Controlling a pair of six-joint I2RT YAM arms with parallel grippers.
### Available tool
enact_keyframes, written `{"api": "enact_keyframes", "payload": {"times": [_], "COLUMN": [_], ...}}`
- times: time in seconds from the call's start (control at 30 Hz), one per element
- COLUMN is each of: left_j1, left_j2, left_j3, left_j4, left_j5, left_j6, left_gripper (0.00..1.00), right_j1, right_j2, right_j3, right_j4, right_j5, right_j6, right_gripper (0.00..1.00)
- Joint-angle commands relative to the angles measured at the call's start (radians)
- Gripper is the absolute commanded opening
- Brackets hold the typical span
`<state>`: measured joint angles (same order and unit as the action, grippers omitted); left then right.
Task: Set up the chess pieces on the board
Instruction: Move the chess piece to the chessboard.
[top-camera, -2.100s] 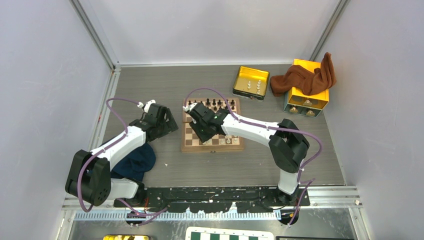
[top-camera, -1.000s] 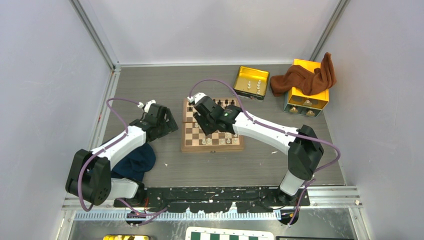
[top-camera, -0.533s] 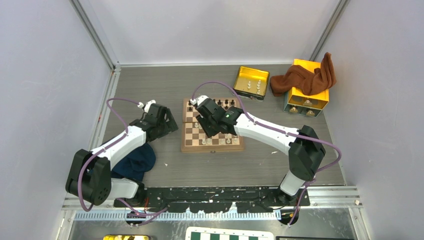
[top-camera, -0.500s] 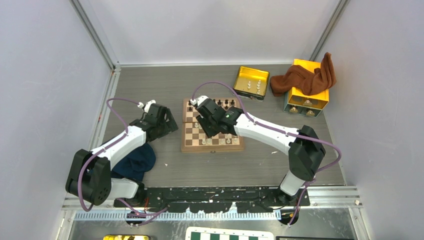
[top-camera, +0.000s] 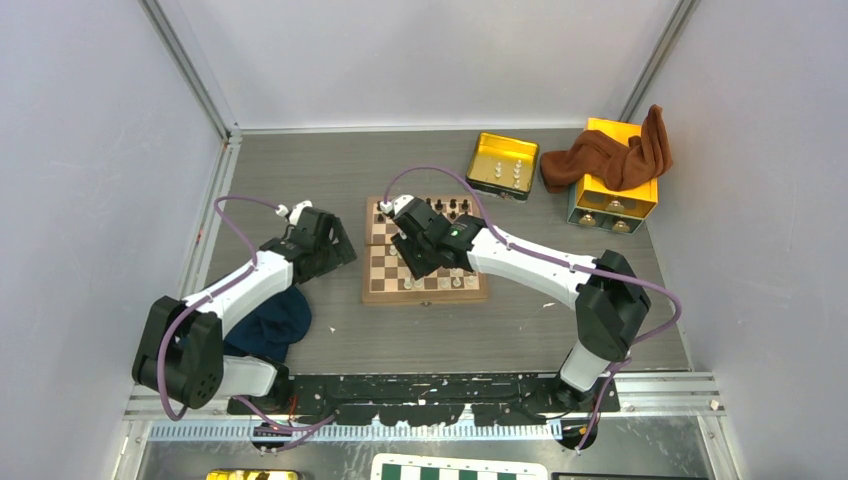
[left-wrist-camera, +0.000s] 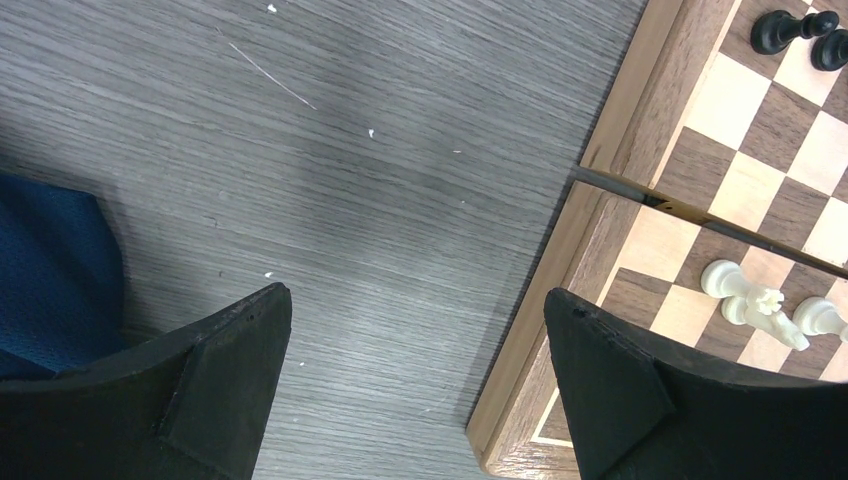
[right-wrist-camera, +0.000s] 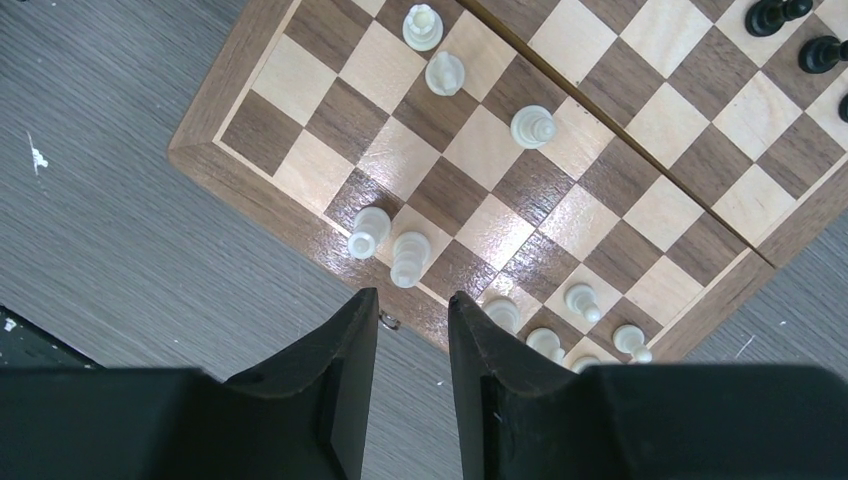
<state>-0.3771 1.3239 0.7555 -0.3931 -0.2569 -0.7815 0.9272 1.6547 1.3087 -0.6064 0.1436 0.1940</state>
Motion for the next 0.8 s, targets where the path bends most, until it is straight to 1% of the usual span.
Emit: {"api": "enact_keyframes", "payload": {"times": [0.0, 0.77], "left_j1": [0.006, 0.006], "left_j2": [0.009, 0.024], "left_j3": [0.040, 0.047], "left_j4": [0.031, 0.031], "left_j5": [0.003, 0.000], "left_j6": [0.005, 0.014], "left_gripper": [0.98, 0.98], "right_j1": [-0.002, -0.015], "right_j2": [0.001, 0.058], "right_j3": [0.003, -0.034], "right_j4": [0.029, 0.074], "right_j5": [-0.019, -0.057], "right_j6": [0.011, 0.016], "right_gripper": [0.38, 0.36]}}
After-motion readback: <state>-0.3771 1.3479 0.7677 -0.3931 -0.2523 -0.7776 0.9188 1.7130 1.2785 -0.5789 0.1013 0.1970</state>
